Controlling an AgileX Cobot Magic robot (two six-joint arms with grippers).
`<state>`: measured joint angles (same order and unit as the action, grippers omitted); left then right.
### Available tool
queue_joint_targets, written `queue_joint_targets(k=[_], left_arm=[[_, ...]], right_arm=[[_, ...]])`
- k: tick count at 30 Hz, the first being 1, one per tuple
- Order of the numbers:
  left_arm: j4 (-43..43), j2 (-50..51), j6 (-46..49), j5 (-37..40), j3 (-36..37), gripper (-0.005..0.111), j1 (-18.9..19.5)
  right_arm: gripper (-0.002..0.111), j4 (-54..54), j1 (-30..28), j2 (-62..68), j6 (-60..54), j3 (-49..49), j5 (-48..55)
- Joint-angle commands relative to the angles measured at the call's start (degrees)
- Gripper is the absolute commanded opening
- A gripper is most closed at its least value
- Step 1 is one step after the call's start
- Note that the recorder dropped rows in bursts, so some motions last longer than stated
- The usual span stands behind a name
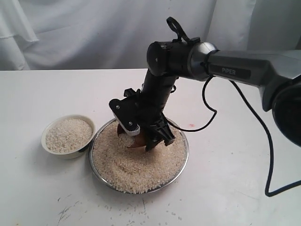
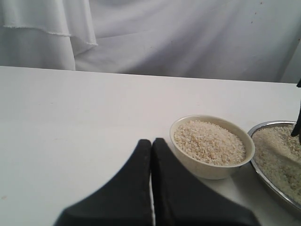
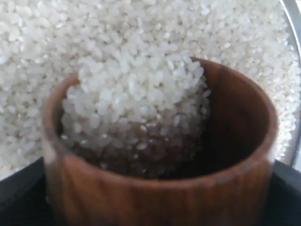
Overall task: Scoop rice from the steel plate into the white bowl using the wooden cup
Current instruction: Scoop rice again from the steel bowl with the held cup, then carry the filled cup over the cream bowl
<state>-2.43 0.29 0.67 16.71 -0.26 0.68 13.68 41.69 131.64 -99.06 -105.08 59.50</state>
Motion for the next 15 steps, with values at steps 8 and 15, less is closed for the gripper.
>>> queue_joint_targets(k=[8,15], left_arm=[[0.0,-0.3,-0.2,-0.4,0.3,0.0,-0.1],[0.0,-0.3,-0.2,-0.4,0.3,0.0,-0.1]], right_arm=[[0.0,0.7,-1.1,-2.7,0.1,-0.6,-2.3],[0.0,1.7,-0.6,-2.7,0.3,-2.1,-2.5]])
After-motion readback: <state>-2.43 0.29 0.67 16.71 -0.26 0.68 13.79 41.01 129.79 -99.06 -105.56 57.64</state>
